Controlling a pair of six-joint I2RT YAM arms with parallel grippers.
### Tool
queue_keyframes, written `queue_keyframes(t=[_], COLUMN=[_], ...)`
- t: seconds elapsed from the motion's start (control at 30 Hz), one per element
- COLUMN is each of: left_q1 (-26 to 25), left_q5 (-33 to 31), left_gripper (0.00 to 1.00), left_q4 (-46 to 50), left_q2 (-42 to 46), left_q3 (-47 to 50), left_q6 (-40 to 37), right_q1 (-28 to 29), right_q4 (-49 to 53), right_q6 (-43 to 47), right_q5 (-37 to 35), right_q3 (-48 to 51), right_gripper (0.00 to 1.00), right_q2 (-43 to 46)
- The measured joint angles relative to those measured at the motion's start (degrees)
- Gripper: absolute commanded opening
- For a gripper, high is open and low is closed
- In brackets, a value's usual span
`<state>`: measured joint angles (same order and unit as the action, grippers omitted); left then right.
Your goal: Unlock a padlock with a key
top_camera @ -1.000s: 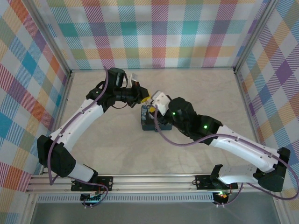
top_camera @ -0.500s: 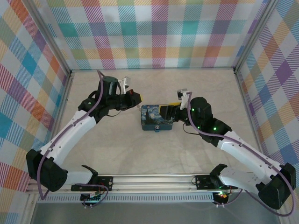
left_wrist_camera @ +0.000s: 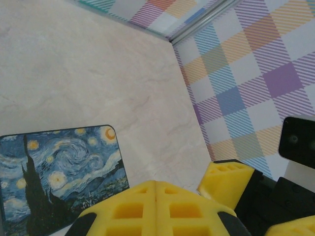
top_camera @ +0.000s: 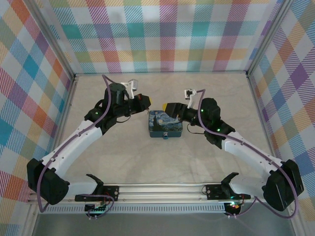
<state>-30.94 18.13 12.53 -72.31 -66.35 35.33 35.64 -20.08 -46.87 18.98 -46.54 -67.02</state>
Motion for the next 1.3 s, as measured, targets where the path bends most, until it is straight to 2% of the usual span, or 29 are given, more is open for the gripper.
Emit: queue_keyframes(t=[0.07,0.2,0.37,0.57,0.83,1.17,1.3], left_q1=[-0.5,-1.7,-3.3,-4.5,-5.7,-6.6,-6.9], left_q5=[-0.4,-1.1,-2.4,-3.9,-5.2,-6.5,-7.1], left_gripper=[0.00,0.00,0.00,0.00,0.00,0.00,0.00], left_q4=[-1.6,-4.8,-7.6,-9.9,-11.4,-12.7,-12.9], left_q2=[0.4,1.2,2.7,3.5,3.5,3.5,3.7], left_q3=[0.7,2.0,3.4,3.7,3.9,4.0,4.0], left_q6=[0.7,2.4,4.2,5.6,5.9,6.1,6.2], right_q1=[0.0,0.0,0.2,1.8,2.6,2.7,2.7], right_q4=[-6.4,-17.7,-26.7,-31.2,-31.8,-33.3,-33.6], right_q6=[-2.5,-7.2,-11.6,-12.9,-13.8,-14.7,-15.3], right_q5=[2.6,6.8,9.8,11.3,11.8,12.3,12.2], right_q3=[1.3,2.9,3.5,3.5,3.5,3.5,3.5], right_gripper=[0.54,0.50,0.42,0.42,0.41,0.17,0.00], right_q2=[-1.2,-5.6,-9.6,-10.2,-10.2,-11.1,-11.4])
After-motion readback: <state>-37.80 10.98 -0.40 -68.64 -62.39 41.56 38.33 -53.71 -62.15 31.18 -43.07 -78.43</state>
